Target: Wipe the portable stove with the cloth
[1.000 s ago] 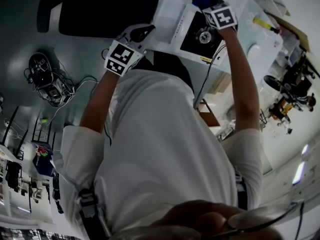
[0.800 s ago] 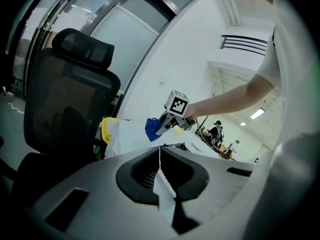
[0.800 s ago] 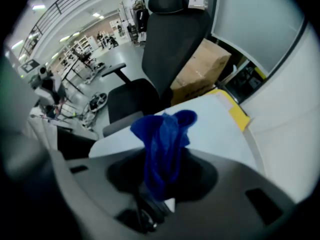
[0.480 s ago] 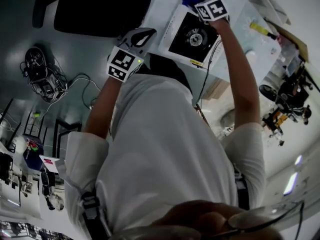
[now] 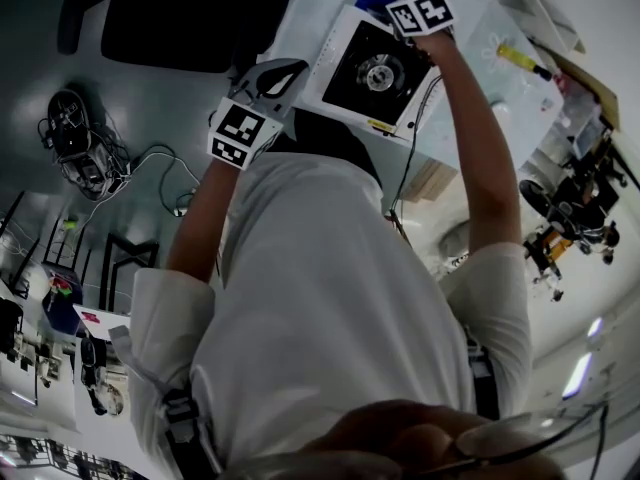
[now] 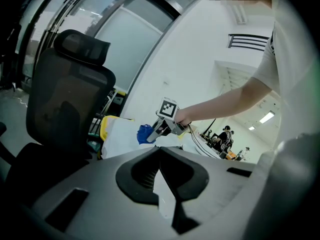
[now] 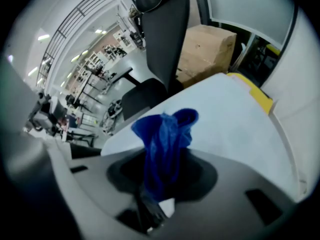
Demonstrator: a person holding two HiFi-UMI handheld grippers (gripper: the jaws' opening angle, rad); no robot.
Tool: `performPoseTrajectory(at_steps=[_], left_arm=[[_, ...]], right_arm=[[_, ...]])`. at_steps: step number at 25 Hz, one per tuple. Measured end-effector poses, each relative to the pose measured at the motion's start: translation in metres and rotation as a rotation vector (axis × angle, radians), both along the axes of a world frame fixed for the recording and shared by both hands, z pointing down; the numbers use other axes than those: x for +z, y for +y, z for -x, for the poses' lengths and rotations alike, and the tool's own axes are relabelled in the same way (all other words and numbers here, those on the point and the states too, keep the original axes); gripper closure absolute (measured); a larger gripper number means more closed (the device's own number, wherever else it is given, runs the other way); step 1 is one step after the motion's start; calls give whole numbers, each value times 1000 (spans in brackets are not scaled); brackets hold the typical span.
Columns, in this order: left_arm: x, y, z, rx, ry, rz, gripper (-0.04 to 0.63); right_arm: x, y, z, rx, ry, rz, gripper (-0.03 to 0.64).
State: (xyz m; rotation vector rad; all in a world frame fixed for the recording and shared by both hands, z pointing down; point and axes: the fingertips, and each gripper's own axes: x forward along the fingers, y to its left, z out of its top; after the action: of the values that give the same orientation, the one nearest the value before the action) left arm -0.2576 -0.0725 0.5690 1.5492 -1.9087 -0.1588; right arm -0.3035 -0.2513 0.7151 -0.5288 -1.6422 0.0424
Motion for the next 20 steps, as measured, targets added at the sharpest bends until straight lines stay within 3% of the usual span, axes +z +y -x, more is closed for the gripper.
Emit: performPoseTrajectory(at_steps=[20], left_arm=[[-6, -44, -52, 28, -21, 48, 558]], right_arm=[[4, -64, -59, 89, 64, 94, 468]])
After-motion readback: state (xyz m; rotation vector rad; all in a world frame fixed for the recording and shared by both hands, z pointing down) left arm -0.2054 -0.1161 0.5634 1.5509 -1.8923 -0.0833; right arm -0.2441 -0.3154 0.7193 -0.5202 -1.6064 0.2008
